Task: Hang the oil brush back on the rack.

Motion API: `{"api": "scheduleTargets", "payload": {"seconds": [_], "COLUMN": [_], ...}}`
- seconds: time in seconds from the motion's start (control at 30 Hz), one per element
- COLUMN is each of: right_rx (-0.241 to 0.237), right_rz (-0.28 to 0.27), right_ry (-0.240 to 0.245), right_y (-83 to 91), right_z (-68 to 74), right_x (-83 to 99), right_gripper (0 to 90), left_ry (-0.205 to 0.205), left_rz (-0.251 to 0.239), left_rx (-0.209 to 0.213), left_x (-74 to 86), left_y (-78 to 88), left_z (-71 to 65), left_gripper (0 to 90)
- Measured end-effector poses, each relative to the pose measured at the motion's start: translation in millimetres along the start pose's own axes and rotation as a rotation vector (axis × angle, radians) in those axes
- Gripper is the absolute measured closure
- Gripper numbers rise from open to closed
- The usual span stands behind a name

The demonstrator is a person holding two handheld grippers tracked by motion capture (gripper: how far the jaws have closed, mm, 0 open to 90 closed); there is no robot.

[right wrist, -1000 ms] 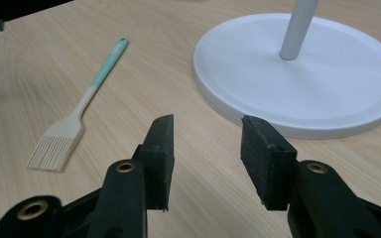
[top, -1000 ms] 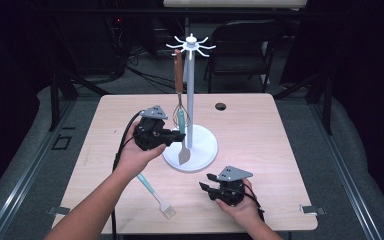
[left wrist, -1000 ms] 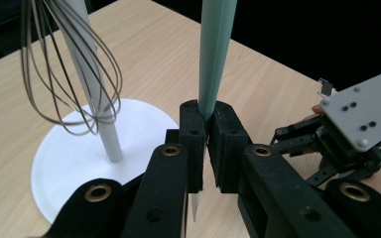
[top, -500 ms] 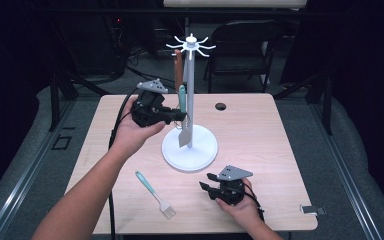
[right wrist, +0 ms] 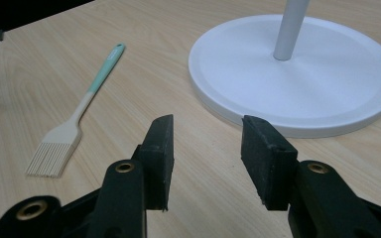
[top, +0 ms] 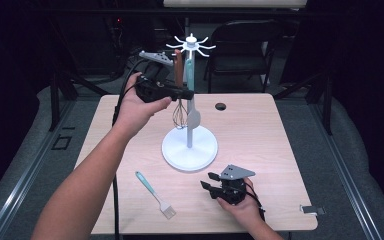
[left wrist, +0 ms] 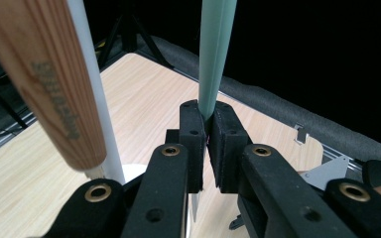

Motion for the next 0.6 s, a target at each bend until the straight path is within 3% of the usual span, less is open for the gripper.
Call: {"api": "scheduleTargets", "payload": {"seconds": [0.6], "right_rx": [0.004], "right_rz": [-0.011], "right_ry": [-0.005], "right_y": [2.5], "right_z": [-1.9], "right_x": [-1.3], "right_gripper": [56.3], "left_ry": [0.082], "left_rz": [-0.015], "left_rx": [0.044], "left_x": [-2.8], "left_y": [-8.5], "left_z": [16.0], "left_gripper": [84.8]}}
Point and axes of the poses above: each handheld gripper's, and its own axes: y roughly backward along the jaws, x roughly out of its underside, z roughly to its left, the point moved 10 cm from there along -y, roughly forward along the jaws, and after that the axes turned 1 degree about -y, right-handed, at the moved point
